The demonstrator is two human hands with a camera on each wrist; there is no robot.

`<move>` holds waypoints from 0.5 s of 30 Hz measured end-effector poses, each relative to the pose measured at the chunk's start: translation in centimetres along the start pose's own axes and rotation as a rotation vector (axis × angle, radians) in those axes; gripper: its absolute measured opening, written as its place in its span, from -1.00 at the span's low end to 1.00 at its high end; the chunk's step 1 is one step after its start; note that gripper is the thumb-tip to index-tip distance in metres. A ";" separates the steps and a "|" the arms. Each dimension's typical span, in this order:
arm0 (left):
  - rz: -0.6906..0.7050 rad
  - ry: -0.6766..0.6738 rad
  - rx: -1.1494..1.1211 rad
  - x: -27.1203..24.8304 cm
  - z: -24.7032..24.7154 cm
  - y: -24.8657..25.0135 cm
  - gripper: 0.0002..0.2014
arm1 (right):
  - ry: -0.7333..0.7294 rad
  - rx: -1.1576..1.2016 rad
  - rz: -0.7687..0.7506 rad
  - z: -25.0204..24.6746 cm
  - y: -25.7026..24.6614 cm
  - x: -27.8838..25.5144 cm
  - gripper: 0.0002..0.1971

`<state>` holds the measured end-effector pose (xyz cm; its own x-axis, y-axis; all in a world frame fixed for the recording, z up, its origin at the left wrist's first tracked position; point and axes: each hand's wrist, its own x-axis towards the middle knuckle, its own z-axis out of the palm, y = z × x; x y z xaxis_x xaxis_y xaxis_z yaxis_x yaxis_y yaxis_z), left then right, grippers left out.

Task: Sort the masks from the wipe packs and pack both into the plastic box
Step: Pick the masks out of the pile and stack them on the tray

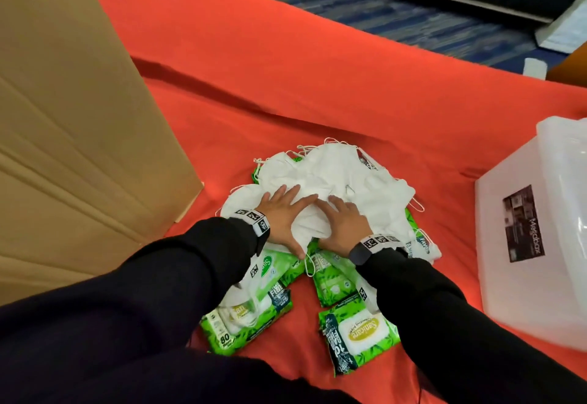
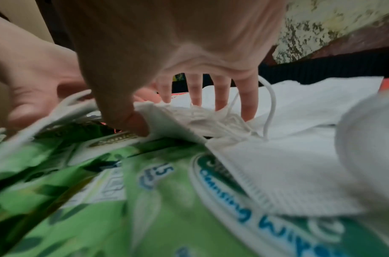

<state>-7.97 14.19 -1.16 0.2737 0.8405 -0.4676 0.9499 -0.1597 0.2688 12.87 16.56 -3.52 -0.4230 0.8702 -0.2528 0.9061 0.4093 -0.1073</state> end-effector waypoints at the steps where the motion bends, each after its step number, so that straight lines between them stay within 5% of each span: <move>1: 0.004 -0.018 0.014 0.3 0.0 0.1 0.49 | 0.060 -0.025 0.061 -0.3 -0.2 0.3 0.03; 2: 0.006 -0.029 0.039 0.6 0.0 0.3 0.51 | 0.099 -0.039 0.101 -0.1 0.0 0.7 0.01; 5: 0.009 0.015 0.111 0.5 0.7 0.6 0.50 | -0.096 -0.088 0.031 0.1 0.2 0.3 0.01; 8: 0.068 0.113 0.006 0.0 1.1 0.4 0.32 | -0.070 -0.063 -0.038 -1.5 1.0 0.3 -0.14; 15: 0.101 0.287 -0.637 -3.6 -3.0 -1.3 0.02 | 0.130 0.657 -0.074 -9.3 2.3 -2.2 -0.58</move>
<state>-10.63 12.93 2.66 0.2218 0.9549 -0.1976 0.6246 0.0164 0.7808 15.76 18.17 5.75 -0.4449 0.8889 -0.1089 0.6751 0.2530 -0.6930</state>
